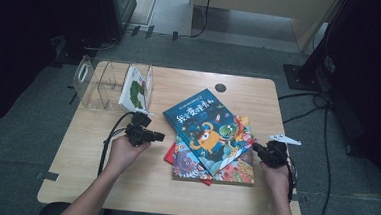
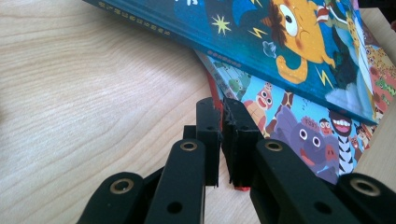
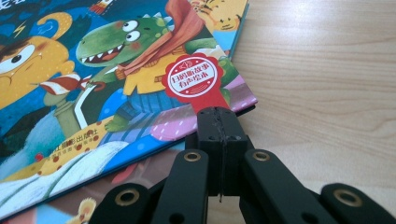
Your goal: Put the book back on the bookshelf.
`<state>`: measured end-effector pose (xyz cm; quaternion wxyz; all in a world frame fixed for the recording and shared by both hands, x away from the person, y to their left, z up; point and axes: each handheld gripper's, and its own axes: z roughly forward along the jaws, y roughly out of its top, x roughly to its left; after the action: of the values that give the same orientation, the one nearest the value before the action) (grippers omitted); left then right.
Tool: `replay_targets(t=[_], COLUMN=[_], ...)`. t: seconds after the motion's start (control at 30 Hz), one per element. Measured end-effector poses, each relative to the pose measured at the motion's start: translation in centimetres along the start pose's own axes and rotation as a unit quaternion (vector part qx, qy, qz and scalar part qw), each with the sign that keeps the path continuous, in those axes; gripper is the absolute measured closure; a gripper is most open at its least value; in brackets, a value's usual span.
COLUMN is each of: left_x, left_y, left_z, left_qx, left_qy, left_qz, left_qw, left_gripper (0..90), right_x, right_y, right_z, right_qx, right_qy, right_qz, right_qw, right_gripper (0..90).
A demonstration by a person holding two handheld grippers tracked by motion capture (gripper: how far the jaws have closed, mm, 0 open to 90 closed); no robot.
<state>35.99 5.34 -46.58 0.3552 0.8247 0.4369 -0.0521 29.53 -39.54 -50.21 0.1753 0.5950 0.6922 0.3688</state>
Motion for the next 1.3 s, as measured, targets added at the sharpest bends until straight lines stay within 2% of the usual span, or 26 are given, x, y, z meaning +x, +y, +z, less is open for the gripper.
replay_targets(t=[0.23,0.77,0.87,0.9,1.17,1.3], left_x=[0.3,1.2,1.3,1.3,1.7,1.9], left_y=[-0.8,-2.7,-3.0,-3.2,-3.5,-3.4], left_z=[-0.5,-2.3,-2.5,-2.5,-3.1,-3.2], left_qx=[-0.001,-0.012,-0.015,-0.016,-0.021,-0.020], left_qy=[0.007,0.021,0.024,0.025,0.030,0.028], left_qz=[-0.005,-0.032,-0.036,-0.038,-0.044,-0.041], left_qw=[1.0000,0.9992,0.9990,0.9989,0.9984,0.9985], left_gripper=[86.4,86.2,86.2,86.2,86.2,86.2], right_x=[-0.2,-0.5,-0.5,-0.4,-0.5,-0.1], right_y=[0.9,2.7,3.0,3.3,3.6,3.4], right_z=[0.9,2.7,3.0,3.2,3.4,2.8], right_qx=[-0.002,-0.003,-0.001,-0.001,-0.002,-0.008], right_qy=[-0.006,-0.016,-0.017,-0.020,-0.020,-0.017], right_qz=[0.004,0.000,0.007,0.001,0.009,0.007], right_qw=[1.0000,0.9999,0.9998,0.9998,0.9998,0.9998], right_gripper=[90.0,90.0,90.0,90.0,90.0,90.0])
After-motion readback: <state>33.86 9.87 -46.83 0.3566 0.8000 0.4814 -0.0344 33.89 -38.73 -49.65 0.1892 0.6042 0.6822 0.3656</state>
